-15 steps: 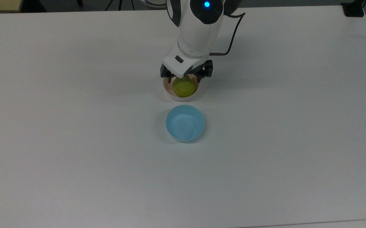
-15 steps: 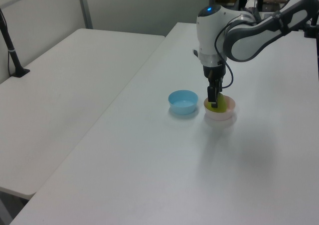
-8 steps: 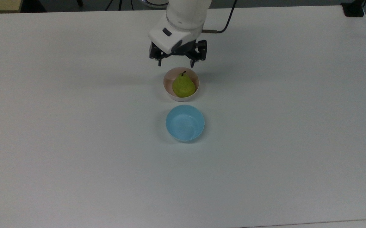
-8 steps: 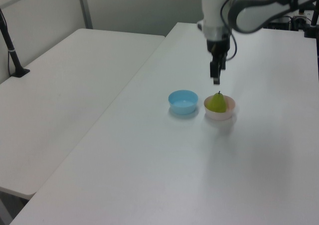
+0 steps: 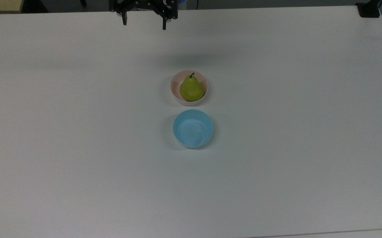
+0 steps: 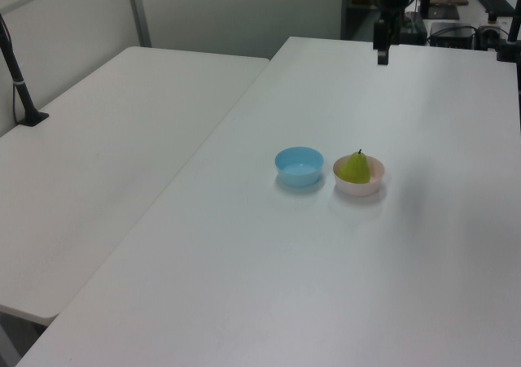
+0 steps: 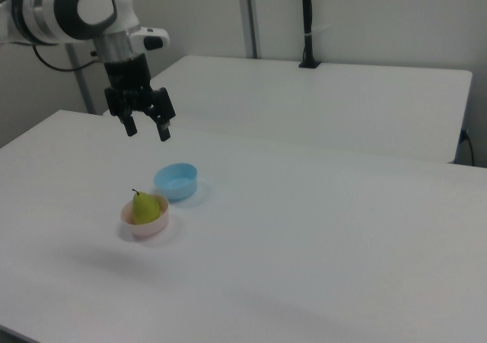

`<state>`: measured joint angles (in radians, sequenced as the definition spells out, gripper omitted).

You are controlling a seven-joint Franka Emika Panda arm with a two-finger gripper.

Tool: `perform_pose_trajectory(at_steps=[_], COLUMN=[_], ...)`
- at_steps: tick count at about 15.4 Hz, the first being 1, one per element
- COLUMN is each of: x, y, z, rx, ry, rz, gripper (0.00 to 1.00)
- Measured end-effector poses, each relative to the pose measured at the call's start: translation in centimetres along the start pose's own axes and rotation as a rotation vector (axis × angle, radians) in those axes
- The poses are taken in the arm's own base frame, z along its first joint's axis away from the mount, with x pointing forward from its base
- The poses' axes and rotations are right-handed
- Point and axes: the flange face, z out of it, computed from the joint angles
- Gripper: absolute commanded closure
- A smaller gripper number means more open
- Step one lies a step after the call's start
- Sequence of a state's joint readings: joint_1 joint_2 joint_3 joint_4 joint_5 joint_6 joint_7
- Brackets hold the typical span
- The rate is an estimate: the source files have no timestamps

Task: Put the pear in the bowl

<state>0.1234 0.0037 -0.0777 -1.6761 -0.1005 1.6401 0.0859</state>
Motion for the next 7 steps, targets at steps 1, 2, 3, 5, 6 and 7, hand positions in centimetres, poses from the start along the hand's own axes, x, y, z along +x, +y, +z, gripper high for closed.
perform_pose_trajectory(at_steps=[1,2,3,5,6,7], x=[-0.5,-0.9,-1.1,-1.3,-1.3,-1.3], y=[0.4,0.5,0.6,0.6,0.6,0.6], z=[-0.7,-1.3,-1.7,-2.0,-2.0,-2.0], rx=[0.001,0.002,0.003,0.004,0.004,0.004], ry=[-0.001,0.001,0.005,0.011,0.011,0.011], rz=[0.006,0.008,0.008,0.009,0.009,0.009], gripper=[0.00,0.00,0.00,0.00,0.00,0.00])
